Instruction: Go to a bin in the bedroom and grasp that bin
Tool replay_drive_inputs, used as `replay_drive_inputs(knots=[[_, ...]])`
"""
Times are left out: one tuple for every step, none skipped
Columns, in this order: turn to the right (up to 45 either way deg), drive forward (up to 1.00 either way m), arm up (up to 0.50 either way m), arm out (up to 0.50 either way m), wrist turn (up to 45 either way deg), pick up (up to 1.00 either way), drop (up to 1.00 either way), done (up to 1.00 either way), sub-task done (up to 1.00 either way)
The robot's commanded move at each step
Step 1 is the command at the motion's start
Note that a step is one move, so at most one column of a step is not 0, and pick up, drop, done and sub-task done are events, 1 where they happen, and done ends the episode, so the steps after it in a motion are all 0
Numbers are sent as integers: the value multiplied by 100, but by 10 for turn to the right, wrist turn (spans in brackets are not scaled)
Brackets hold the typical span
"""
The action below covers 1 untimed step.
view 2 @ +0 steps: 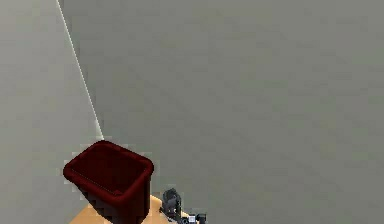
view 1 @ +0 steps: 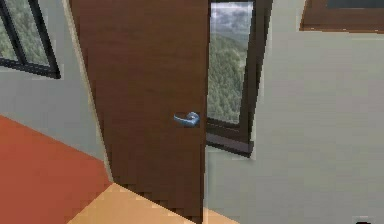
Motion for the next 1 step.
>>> replay_drive_inputs(knots=[[0,0,0,0,0,0,0,100,0]])
